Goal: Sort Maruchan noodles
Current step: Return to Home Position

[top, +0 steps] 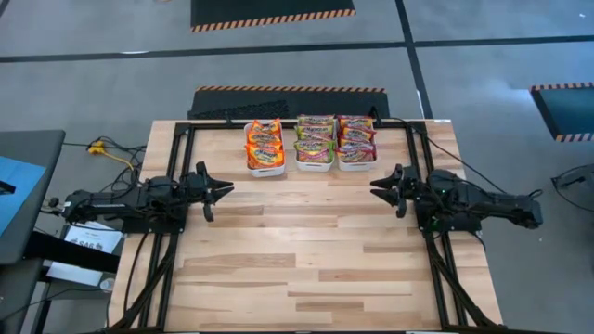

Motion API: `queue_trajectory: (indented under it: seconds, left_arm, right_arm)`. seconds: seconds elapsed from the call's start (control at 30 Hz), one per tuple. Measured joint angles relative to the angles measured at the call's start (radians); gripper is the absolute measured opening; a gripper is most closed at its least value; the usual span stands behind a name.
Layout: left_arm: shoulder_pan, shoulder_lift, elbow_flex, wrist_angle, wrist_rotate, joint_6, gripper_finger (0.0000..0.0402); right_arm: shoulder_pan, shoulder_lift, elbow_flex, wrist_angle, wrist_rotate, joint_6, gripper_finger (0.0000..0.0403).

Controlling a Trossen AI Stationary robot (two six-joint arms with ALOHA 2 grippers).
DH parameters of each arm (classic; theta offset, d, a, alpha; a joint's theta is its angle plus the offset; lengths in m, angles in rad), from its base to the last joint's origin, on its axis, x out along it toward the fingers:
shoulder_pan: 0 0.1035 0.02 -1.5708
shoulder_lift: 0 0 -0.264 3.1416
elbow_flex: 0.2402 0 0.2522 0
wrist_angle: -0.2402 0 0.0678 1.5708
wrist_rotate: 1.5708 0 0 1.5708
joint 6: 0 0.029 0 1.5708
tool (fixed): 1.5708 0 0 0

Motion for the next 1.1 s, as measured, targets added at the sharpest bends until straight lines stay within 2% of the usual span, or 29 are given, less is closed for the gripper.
queue_trajectory:
  seconds: [0.13,0.33,1.1]
  left_arm:
    - [0.0,0.0,0.0,0.0,0.0,0.0,0.0052]
    - [0.0,0.0,0.0,0.0,0.0,0.0,0.0052]
    - [0.0,0.0,0.0,0.0,-0.001,0.0,0.0052]
  right_arm:
    - [0.002,0.036,0.0,-0.003,0.004,0.055,0.0175]
    - [0.002,0.068,-0.002,-0.002,0.004,0.054,0.0175]
    - [0.002,0.068,-0.003,-0.005,0.002,0.052,0.0175]
